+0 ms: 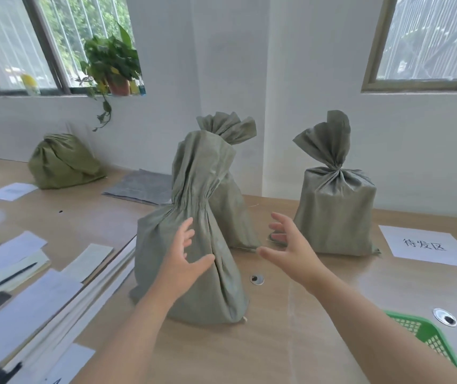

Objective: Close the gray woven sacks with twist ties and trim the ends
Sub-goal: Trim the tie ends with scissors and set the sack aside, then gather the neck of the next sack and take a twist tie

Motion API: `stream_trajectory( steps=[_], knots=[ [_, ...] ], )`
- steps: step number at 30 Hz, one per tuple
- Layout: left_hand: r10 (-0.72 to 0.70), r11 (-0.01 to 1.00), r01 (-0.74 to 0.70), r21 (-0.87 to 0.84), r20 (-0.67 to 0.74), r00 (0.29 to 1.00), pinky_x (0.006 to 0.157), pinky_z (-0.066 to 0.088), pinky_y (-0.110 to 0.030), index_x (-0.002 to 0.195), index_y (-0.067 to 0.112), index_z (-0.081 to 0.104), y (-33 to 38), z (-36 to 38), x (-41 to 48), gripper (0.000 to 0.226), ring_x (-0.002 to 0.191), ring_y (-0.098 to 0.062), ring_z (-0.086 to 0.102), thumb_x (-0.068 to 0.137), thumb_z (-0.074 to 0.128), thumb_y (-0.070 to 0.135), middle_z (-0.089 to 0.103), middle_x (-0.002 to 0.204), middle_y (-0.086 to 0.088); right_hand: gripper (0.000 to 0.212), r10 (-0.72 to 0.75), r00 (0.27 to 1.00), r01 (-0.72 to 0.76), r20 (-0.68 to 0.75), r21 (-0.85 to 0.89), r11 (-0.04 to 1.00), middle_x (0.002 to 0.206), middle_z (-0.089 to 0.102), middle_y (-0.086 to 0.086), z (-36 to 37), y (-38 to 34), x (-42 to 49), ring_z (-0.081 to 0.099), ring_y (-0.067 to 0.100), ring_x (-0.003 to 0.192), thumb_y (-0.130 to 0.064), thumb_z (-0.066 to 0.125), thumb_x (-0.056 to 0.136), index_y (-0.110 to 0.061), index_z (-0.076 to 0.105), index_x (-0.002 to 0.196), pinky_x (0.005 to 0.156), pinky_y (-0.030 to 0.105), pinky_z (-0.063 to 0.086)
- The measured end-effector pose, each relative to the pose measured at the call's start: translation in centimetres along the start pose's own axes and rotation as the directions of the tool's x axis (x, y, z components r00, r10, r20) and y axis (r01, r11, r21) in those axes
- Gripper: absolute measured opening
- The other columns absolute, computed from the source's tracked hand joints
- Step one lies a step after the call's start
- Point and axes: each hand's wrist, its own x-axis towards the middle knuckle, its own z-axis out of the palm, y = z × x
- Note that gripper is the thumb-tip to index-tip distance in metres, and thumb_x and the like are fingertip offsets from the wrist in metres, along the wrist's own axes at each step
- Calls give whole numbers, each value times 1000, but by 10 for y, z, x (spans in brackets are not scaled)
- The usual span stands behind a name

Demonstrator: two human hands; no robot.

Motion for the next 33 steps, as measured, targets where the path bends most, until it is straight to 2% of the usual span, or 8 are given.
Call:
stream_trajectory(
  steps=[5,8,11,18,21,26,30,33],
  knots=[
    [18,1000,-17,3,-82,997,118,31,-35,150,42,31,-18,-35,29,82,137,-10,41,87,77,16,45,151,4,87,2,999,-2,38,1,1000,134,48,-13,36,-15,28,50,8,123,-33,80,76,-39,32,147,104,43,48],
    [33,999,-31,19,-90,995,113,29,-30,144,54,29,-26,-59,57,81,139,-3,37,88,75,18,40,146,19,86,27,999,-26,19,-13,1000,138,48,-11,63,-25,50,49,8,124,-33,79,78,-38,30,149,104,41,48],
    [50,998,-47,44,-75,996,119,31,-37,149,53,27,-34,-80,90,84,142,-2,34,88,75,21,39,148,23,85,54,999,-54,1,-36,998,141,47,-11,90,-35,74,48,10,125,-33,76,80,-38,28,151,103,37,46],
    [35,997,-42,71,93,995,105,31,-25,152,42,27,-44,-106,158,81,134,-4,41,90,74,19,41,148,16,90,129,989,-133,-65,-60,989,149,42,-4,135,-41,126,43,16,134,-38,74,83,-34,21,155,101,31,41],
    [-54,989,21,149,224,973,113,34,-30,159,33,26,-55,-110,179,90,142,-11,39,86,78,29,41,144,17,92,173,982,-178,-79,-61,982,151,42,-3,148,-38,139,43,16,136,-41,73,84,-33,17,156,102,30,42],
    [-21,970,-42,239,258,966,104,45,-31,113,49,62,-64,-111,194,40,120,-8,60,78,76,36,65,118,25,77,172,979,-175,-113,-15,984,138,55,-4,161,-32,149,49,14,132,-30,71,88,-33,29,153,94,27,46],
    [36,959,-84,271,177,983,105,45,-38,85,53,62,-65,-109,197,20,112,-6,60,66,67,48,56,101,40,72,168,976,-172,-139,-14,985,122,63,-2,165,-29,155,60,11,114,-25,71,87,-31,36,149,86,26,52],
    [24,962,-63,267,148,989,101,46,-39,81,46,62,-61,-110,195,11,104,-9,62,71,67,48,63,97,32,66,169,975,-176,-144,-40,984,110,66,-1,167,-29,156,64,14,102,-23,71,85,-28,42,144,88,35,55]
  ],
)
